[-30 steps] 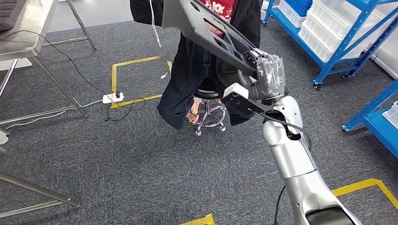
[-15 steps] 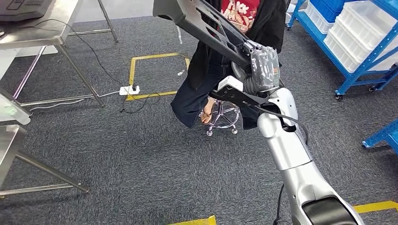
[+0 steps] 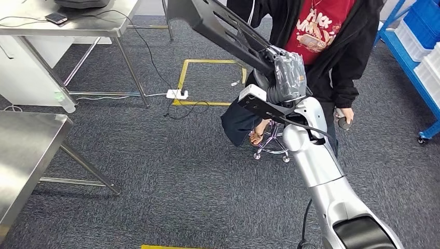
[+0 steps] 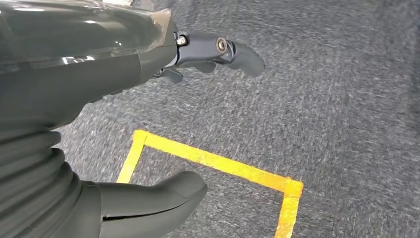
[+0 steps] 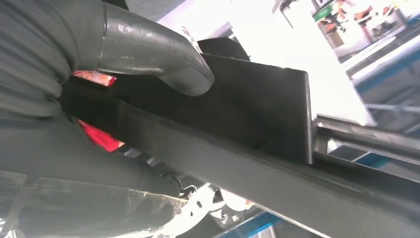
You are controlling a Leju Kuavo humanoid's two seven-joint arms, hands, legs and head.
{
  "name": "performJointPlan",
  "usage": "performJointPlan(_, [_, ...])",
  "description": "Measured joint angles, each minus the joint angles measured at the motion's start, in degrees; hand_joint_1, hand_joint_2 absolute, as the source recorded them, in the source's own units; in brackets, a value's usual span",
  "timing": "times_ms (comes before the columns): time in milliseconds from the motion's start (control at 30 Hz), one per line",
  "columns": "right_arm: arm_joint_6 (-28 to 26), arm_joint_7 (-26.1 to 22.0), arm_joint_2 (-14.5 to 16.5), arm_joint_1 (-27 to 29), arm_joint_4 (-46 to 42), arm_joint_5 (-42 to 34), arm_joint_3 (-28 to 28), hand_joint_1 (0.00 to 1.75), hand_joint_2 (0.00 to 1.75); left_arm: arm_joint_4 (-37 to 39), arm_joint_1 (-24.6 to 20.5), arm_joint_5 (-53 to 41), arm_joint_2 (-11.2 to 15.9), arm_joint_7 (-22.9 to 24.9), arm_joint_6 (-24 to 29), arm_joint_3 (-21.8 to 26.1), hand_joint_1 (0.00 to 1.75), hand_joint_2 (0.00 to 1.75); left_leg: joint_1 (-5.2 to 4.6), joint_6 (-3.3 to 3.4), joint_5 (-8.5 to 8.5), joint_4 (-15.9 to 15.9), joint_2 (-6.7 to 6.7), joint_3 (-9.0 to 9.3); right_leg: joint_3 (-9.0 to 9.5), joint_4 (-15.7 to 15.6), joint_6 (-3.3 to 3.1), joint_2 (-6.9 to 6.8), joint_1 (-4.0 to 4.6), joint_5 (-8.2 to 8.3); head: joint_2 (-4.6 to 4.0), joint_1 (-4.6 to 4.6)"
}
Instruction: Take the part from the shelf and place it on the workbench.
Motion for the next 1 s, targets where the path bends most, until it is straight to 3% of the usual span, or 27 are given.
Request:
performJointPlan(100, [-0.07,-0.02,0.10,-0.18,0.10,0.03,0.19,1.75,1.75,0.04,0.42,0.00,-0.03,0.02,0.01,0.01,0.00,1.75,0.23,-0.67,0.08,0.10,-0.66,-0.58,0.13,-0.04,-1.24,-1.11,0.30,0.13,0.00,-0.01])
performJointPlan(167, [-0.12,-0.02,0.26,-0.45,0.11,0.03,0.32,1.75,1.75,0.05,0.49,-0.06,0.01,0.02,0.02,0.01,0.00,1.75,0.16,-1.11,-1.45,2.58,1.72,-1.94,0.34,-0.25,-2.02,-2.01,0.19,0.20,0.00,-0.29])
performJointPlan(233, [-0.25,0.05,0.30,-0.51,0.11,0.02,0.40,1.75,1.75,0.05,0.31,-0.25,0.06,0.05,0.02,0.02,0.00,1.75,0.11,-1.47,-4.74,9.39,4.96,-5.36,0.47,-0.33,-2.61,-3.07,0.40,0.09,0.00,-0.58])
performJointPlan(300, [-0.35,0.20,0.20,-0.36,0.08,0.03,0.47,1.75,1.75,0.05,0.27,-0.40,-0.03,0.22,0.01,0.02,0.00,1.75,0.23,-1.57,-6.79,15.71,6.14,-8.72,0.52,-0.32,-2.85,-4.24,0.71,-0.08,0.00,-0.60])
performJointPlan(333, [-0.37,0.33,0.16,-0.30,0.01,0.11,0.54,1.75,1.75,0.05,0.29,-0.44,-0.10,0.32,0.01,0.02,0.00,1.75,0.27,-1.52,-6.37,16.24,6.30,-9.11,0.59,-0.32,-2.95,-4.86,0.83,-0.17,0.00,-0.58])
performJointPlan(367, [-0.35,0.54,0.13,-0.27,-0.14,0.25,0.64,1.75,1.75,0.05,0.31,-0.50,-0.16,0.42,-0.01,0.02,0.00,1.75,0.30,-1.38,-4.90,14.29,6.49,-8.18,0.71,-0.32,-3.04,-5.45,0.90,-0.27,0.00,-0.58])
performJointPlan(433, [-0.26,1.12,0.07,-0.41,-0.64,0.68,0.84,1.75,1.75,0.05,0.25,-0.75,-0.15,0.48,-0.08,0.02,0.00,1.75,0.02,-0.95,-1.48,6.48,8.12,-3.99,1.06,-0.32,-3.14,-6.55,1.11,-0.53,0.00,-0.57])
performJointPlan(467, [-0.20,1.40,-0.03,-0.61,-0.90,0.85,0.90,1.75,1.75,0.05,0.19,-0.90,-0.15,0.48,-0.11,0.02,0.00,1.75,-0.25,-0.68,-0.52,3.20,8.97,-2.23,1.19,-0.33,-3.06,-7.03,1.30,-0.69,0.00,-0.56])
performJointPlan(533, [-0.12,1.79,-0.27,-1.00,-1.22,1.01,0.98,1.75,1.75,0.05,0.08,-1.09,-0.16,0.48,-0.16,0.01,0.00,1.75,-0.86,-0.21,-0.48,0.73,9.58,-1.03,1.37,-0.44,-2.68,-7.93,1.58,-0.95,0.00,-0.50])
performJointPlan(600, [-0.08,1.99,-0.45,-1.18,-1.47,1.04,1.10,1.75,1.75,0.05,0.10,-1.11,-0.11,0.49,-0.15,0.00,0.00,1.75,-0.86,0.47,-0.25,0.19,8.29,-0.71,1.62,-0.59,-2.21,-8.53,1.60,-1.21,0.00,-0.44])
performJointPlan(667, [-0.07,2.09,-0.67,-1.30,-1.74,1.04,1.20,1.75,1.75,0.04,0.09,-1.11,-0.10,0.49,-0.15,0.01,0.00,1.75,-0.59,1.30,0.25,-0.62,7.18,0.12,1.02,1.33,-2.09,-6.60,1.56,-2.39,0.00,-0.39])
performJointPlan(733, [-0.07,2.11,-1.10,-1.34,-1.87,1.04,1.25,1.75,1.75,0.03,-0.13,-1.11,-0.13,0.48,-0.15,0.02,0.00,1.75,-0.42,1.80,0.56,-0.95,6.04,0.53,-2.14,7.90,-2.51,-3.71,1.44,-5.10,0.00,-0.23])
performJointPlan(800, [-0.07,2.16,-1.53,-1.12,-1.88,1.04,1.27,1.75,1.75,0.03,-0.27,-1.11,-0.14,0.49,-0.16,0.02,0.00,1.75,-0.38,1.90,0.57,-0.93,4.47,0.53,-6.20,14.99,-2.49,-2.75,1.36,-7.18,0.00,-0.05])
performJointPlan(833, [-0.07,2.19,-1.68,-1.01,-1.88,1.04,1.28,1.75,1.75,0.03,-0.25,-1.10,-0.17,0.49,-0.16,0.02,0.00,1.75,-0.36,1.90,0.55,-0.90,3.63,0.54,-7.12,15.97,-2.14,-2.65,1.34,-6.96,0.00,-0.03])
performJointPlan(867, [-0.07,2.20,-1.77,-0.95,-1.89,1.04,1.29,1.75,1.75,0.03,-0.22,-1.10,-0.21,0.50,-0.17,0.02,0.00,1.75,-0.31,1.86,0.54,-0.86,2.80,0.58,-6.84,14.49,-1.62,-2.54,1.30,-5.78,0.00,-0.01])
performJointPlan(933, [-0.07,2.20,-1.86,-1.01,-1.93,1.04,1.31,1.75,1.75,0.03,-0.20,-1.10,-0.25,0.50,-0.23,0.02,0.00,1.75,-0.16,1.59,0.40,-0.61,1.22,0.57,-3.68,6.45,-0.55,-1.28,0.96,-1.91,0.00,0.01])
performJointPlan(1000, [-0.05,2.19,-1.93,-1.10,-1.97,1.05,1.32,1.75,1.75,0.03,-0.17,-1.10,-0.22,0.51,-0.28,0.02,0.00,1.75,-0.15,0.97,0.14,-0.17,-0.16,0.27,-0.96,0.44,-0.59,-0.01,0.67,0.64,0.00,0.02])
